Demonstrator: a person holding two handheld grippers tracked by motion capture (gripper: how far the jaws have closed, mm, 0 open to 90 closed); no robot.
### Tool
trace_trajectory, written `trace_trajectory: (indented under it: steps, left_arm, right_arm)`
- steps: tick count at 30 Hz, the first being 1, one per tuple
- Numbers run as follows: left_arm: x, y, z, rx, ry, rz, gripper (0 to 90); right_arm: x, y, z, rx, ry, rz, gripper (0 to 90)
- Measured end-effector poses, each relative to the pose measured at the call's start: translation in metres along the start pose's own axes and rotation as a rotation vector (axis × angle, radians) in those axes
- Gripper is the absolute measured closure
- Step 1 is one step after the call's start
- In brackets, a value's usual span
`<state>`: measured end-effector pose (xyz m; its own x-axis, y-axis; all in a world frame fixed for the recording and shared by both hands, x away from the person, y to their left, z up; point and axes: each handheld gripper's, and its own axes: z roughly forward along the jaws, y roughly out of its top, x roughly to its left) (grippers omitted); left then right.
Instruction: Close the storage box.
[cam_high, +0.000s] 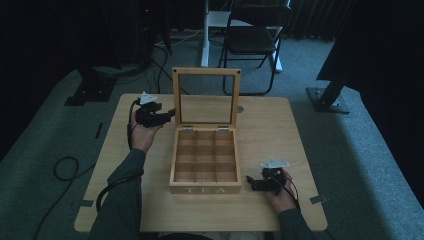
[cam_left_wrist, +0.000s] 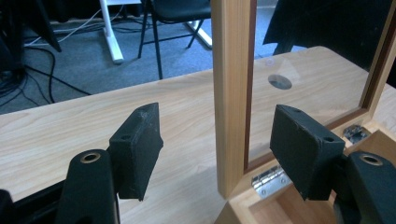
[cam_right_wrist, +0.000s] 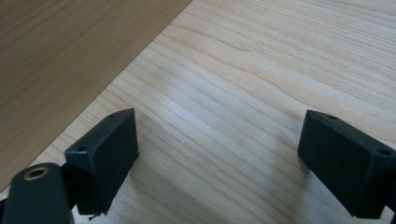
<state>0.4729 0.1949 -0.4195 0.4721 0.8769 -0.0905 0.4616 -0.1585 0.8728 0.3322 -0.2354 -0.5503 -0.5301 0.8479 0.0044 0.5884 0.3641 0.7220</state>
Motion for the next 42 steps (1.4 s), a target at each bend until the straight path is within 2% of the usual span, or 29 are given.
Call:
trace_trajectory:
  steps: [11, 16, 19, 29, 34, 38, 39, 42]
  left_arm:
    - [-0.002, 0.009, 0.023, 0.010, -0.019, -0.041, 33.9]
    - [-0.005, 0.013, 0.029, 0.015, -0.026, -0.035, 34.0]
    - [-0.007, 0.018, 0.037, 0.024, -0.036, -0.016, 34.3]
    - [-0.005, 0.030, 0.041, -0.014, -0.068, -0.064, 35.0]
    - [-0.007, 0.032, 0.043, -0.017, -0.070, -0.053, 35.5]
    - [-0.013, 0.031, 0.043, -0.010, -0.089, -0.039, 41.2]
    - [-0.014, 0.031, 0.042, -0.012, -0.082, -0.036, 39.4]
    - [-0.013, 0.030, 0.039, -0.018, -0.090, -0.052, 41.8]
  right_arm:
    - [0.001, 0.000, 0.000, 0.001, 0.011, -0.010, 11.7]
    - [0.001, -0.001, -0.001, 0.000, 0.012, -0.011, 11.7]
    - [0.001, -0.001, -0.001, 0.001, 0.013, -0.012, 11.7]
    - [0.001, -0.001, -0.001, 0.002, 0.015, -0.016, 11.7]
    - [0.001, -0.001, -0.001, 0.000, 0.020, -0.020, 11.7]
    - [0.002, -0.001, -0.001, 0.000, 0.022, -0.022, 11.7]
    - [0.002, -0.001, -0.001, 0.000, 0.022, -0.022, 11.7]
    - [0.002, -0.001, -0.001, 0.000, 0.022, -0.022, 11.7]
